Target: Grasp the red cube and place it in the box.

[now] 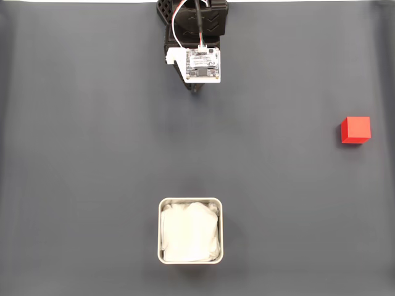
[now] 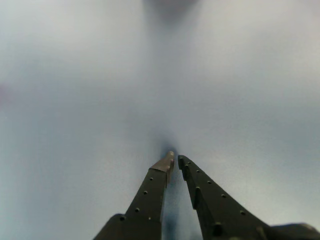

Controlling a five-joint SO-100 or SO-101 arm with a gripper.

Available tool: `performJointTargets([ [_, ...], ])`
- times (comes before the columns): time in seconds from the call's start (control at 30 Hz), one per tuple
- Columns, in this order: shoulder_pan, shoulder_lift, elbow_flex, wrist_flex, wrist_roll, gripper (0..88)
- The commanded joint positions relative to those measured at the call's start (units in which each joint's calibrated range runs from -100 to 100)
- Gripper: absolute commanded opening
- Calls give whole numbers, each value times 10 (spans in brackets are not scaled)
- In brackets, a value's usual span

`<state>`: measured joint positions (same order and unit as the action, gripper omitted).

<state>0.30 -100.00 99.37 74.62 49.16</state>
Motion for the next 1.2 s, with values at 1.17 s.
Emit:
performJointTargets([
  [1.17, 10, 17, -15, -104, 0, 0],
])
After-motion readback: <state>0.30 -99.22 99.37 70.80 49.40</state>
